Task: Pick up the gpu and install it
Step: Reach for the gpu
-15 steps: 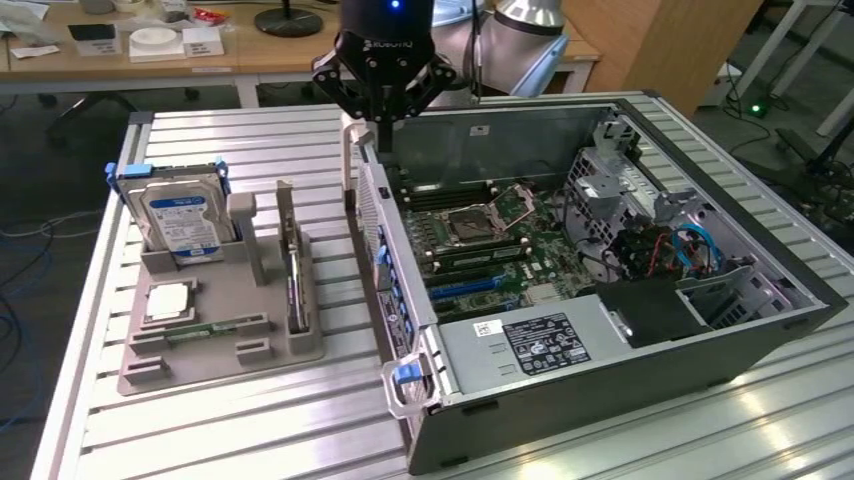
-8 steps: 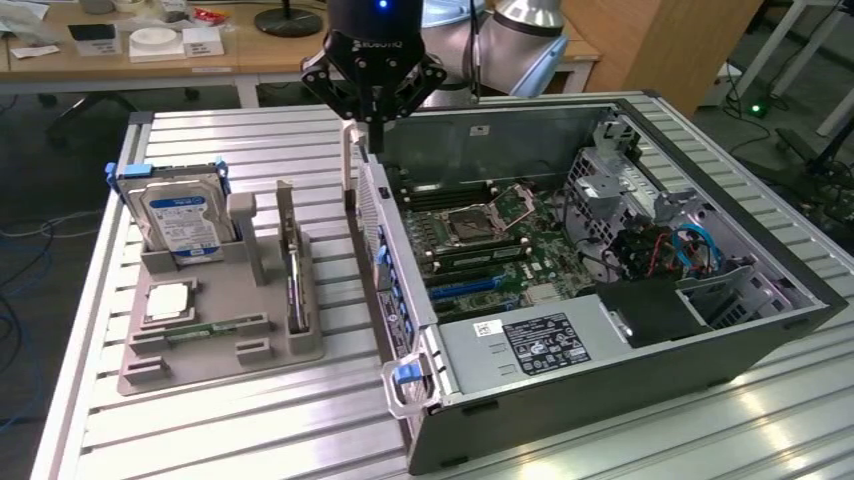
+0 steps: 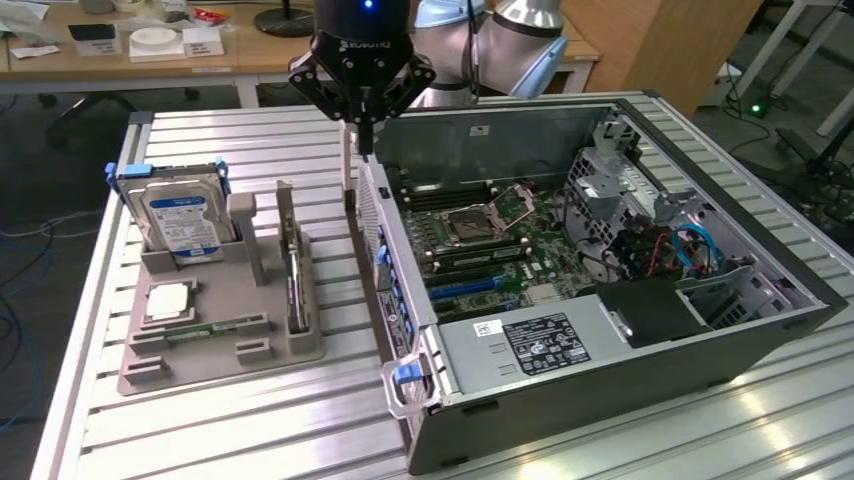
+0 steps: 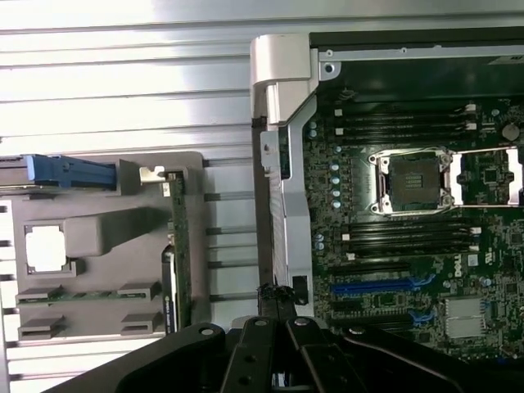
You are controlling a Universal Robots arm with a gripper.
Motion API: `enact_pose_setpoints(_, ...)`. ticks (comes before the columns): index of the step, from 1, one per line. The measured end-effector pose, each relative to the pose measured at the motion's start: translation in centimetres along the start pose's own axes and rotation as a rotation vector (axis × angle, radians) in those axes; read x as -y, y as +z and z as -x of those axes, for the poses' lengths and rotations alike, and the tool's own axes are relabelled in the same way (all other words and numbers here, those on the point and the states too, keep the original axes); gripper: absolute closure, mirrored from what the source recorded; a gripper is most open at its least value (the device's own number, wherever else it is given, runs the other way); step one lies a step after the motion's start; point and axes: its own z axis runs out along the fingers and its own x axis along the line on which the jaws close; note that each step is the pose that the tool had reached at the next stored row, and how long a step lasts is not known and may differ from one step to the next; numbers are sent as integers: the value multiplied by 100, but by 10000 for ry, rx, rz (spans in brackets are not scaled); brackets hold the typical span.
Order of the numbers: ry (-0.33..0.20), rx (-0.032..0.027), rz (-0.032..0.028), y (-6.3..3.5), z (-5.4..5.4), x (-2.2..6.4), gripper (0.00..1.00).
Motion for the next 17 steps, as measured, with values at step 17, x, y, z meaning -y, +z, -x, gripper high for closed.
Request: enact_pose_setpoints(17,0,0,1,-7,-279,25,89)
